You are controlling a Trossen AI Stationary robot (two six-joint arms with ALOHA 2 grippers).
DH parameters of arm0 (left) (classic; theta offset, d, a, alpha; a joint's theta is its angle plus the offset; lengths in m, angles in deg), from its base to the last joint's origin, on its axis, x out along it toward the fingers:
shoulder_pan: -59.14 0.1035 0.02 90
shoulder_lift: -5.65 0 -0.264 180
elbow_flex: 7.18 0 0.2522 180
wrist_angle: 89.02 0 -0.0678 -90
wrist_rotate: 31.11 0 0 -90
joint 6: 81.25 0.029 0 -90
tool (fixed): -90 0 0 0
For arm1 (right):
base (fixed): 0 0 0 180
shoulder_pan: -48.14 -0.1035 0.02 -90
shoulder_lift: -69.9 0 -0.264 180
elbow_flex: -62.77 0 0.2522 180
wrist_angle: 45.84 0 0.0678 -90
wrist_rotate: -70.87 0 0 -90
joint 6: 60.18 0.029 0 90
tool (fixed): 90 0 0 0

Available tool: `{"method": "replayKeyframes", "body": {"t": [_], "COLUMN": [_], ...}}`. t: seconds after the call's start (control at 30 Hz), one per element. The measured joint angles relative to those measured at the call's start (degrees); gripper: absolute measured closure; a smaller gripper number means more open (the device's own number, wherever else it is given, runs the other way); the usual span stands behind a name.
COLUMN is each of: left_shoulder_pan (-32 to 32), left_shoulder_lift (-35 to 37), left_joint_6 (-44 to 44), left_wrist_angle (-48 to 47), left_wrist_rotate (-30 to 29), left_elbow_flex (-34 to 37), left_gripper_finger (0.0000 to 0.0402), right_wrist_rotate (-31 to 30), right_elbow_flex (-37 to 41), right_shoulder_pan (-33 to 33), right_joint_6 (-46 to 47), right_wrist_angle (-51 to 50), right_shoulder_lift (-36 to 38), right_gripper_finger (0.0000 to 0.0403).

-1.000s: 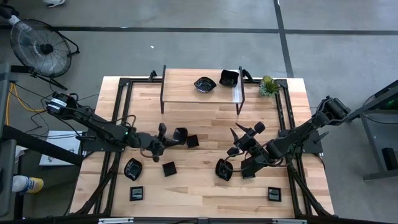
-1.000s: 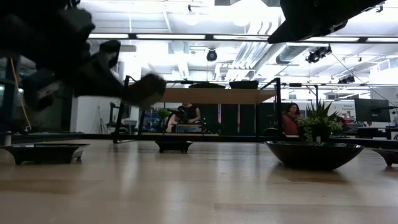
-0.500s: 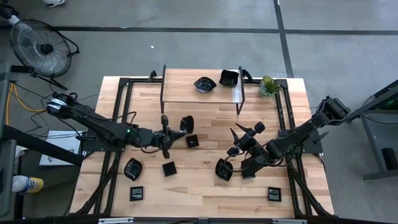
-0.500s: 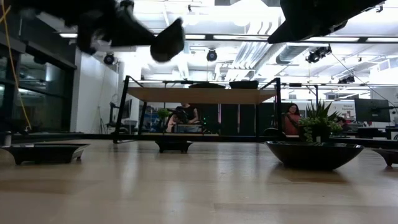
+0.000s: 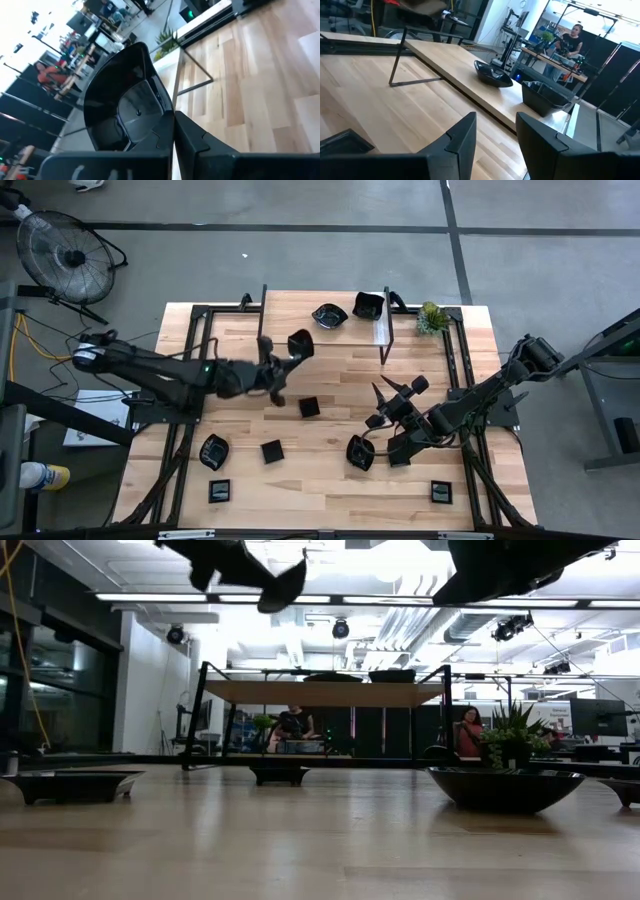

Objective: Pick & Place Mini shaped plates
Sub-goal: Stack the leaf-shaped plate on top of the other leaf-shaped plates on the shelf

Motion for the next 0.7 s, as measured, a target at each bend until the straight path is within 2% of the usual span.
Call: {"method": "replayKeyframes", "body": {"t": [0.17, 0.3, 0.43, 0.57, 0.7], "left_shoulder_pan": [8.6, 14.4, 18.8, 22.1, 22.6], "left_shoulder_lift": [0.0, 0.0, -0.6, -5.1, -12.1], "left_joint_6": [-2.0, -3.1, -3.3, -3.3, -2.9], "left_wrist_angle": [0.0, 0.3, 0.2, -4.3, -10.8], "left_wrist_rotate": [8.8, 14.5, 19.2, 24.5, 25.4], "left_elbow_flex": [0.0, 0.0, -0.9, -5.8, -13.9], "left_gripper_finger": [0.0401, 0.0401, 0.0401, 0.0401, 0.0401], "right_wrist_rotate": [1.2, 5.8, 4.7, 8.1, 10.6], "right_elbow_flex": [0.0, 0.0, 0.0, 0.0, 0.1], "right_shoulder_pan": [0.0, 0.0, -1.0, -1.1, -1.2], "right_joint_6": [2.1, 9.8, 17.0, 15.4, 12.1], "right_wrist_angle": [-1.3, -9.5, -17.3, -18.7, -21.0], "right_shoulder_lift": [0.1, 2.4, 5.1, 7.8, 9.8], "right_gripper_finger": [0.0269, 0.0269, 0.0269, 0.0269, 0.0269]}}
